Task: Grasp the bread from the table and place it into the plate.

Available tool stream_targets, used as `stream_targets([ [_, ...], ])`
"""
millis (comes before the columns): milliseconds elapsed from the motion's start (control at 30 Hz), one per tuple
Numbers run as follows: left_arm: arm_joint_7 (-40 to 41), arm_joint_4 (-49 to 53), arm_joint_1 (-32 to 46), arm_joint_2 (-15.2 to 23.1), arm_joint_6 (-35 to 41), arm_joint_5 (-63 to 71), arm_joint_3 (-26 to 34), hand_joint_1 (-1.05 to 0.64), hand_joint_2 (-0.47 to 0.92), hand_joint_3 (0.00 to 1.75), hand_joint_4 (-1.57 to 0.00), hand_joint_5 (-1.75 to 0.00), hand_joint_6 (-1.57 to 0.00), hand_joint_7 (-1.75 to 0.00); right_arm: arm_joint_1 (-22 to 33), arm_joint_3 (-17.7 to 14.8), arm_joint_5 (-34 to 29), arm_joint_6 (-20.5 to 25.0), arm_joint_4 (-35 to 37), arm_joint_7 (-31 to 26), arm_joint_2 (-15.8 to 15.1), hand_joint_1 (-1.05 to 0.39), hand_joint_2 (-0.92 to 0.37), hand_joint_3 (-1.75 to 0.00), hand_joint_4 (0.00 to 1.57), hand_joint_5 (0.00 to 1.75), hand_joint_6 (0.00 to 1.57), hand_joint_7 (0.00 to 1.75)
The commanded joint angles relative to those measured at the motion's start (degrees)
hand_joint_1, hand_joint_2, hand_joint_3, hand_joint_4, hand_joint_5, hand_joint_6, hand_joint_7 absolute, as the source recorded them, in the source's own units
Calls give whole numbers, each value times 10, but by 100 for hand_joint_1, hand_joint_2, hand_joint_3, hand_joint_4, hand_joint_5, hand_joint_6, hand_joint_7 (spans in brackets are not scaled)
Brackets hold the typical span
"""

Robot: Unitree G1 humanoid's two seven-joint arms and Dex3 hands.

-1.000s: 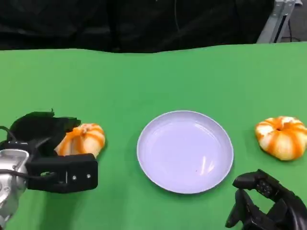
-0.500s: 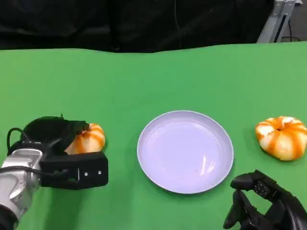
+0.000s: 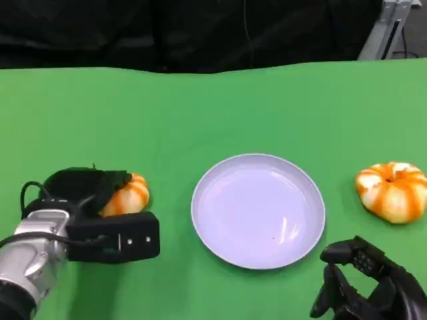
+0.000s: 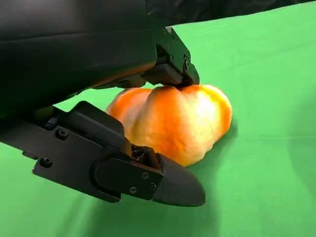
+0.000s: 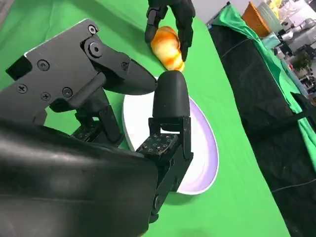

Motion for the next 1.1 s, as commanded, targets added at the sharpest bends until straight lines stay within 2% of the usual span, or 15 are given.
stream_targets([
  [33,6,29,-5,-1,-9,-23,5,-94,92,23,-33,-3,-41,0,5,-4,4,-5,-6,3,-5,-18,-52,-110,93,157,83,138],
  [200,29,59,-7,-7,-23,-38,5,-88,92,21,-43,-6,-45,-1,7,-2,1,-2,-11,-3,-4,-18,-53,-109,94,154,85,136],
  [367,33,64,-2,-13,-17,-51,4,-71,92,22,-50,-7,-47,-2,8,-1,-2,-2,-13,-3,-6,-17,-54,-108,94,155,84,136],
  [500,35,60,4,-16,-8,-55,4,-51,92,25,-52,-5,-49,-2,9,-1,1,-4,-13,-1,-4,-17,-55,-108,93,156,84,136],
  [567,45,55,7,-21,-4,-64,12,-36,92,33,-61,-8,-56,-4,9,-1,2,-3,-15,0,-4,-17,-55,-108,93,157,84,136],
  [667,70,57,10,-32,-16,-92,35,-23,92,43,-75,-14,-65,-7,8,-2,4,-1,-14,0,-5,-17,-54,-108,93,157,84,137],
  [700,88,59,13,-36,-28,-103,46,-18,92,42,-80,-40,-79,-9,8,-3,4,0,-14,-1,-5,-17,-54,-108,93,156,84,137],
  [733,102,61,14,-39,-36,-111,53,-14,92,40,-69,-90,-95,-9,8,-4,4,1,-14,-1,-5,-17,-54,-108,94,155,84,136],
  [800,136,60,16,-43,-56,-119,64,-9,91,39,-68,-138,-115,-14,8,-4,4,-2,-12,1,-6,-17,-54,-108,94,155,84,135],
  [833,145,62,16,-43,-61,-121,66,-7,91,39,-68,-153,-121,-17,8,-4,4,-3,-12,2,-6,-17,-54,-108,93,156,84,135],
  [867,163,57,17,-42,-75,-118,67,-7,91,39,-68,-157,-123,-17,7,-4,3,-4,-11,3,-7,-17,-54,-108,93,156,84,136],
  [900,175,54,17,-41,-84,-116,67,-3,77,66,-82,-167,-102,-93,7,-3,2,-3,-11,3,-7,-17,-54,-108,93,156,84,136],
  [933,184,53,17,-41,-91,-115,67,-2,69,81,-87,-172,-82,-141,7,-3,2,-3,-11,3,-7,-18,-54,-108,93,156,84,136],
  [1000,194,36,17,-39,-106,-115,70,-2,64,91,-89,-174,-72,-166,6,-4,1,-2,-11,1,-7,-18,-54,-107,93,156,84,136],
  [1100,199,-13,18,-35,-119,-112,74,-6,61,98,-83,-175,-64,-174,5,-4,0,3,-14,-6,-6,-18,-54,-107,94,155,85,136],
])
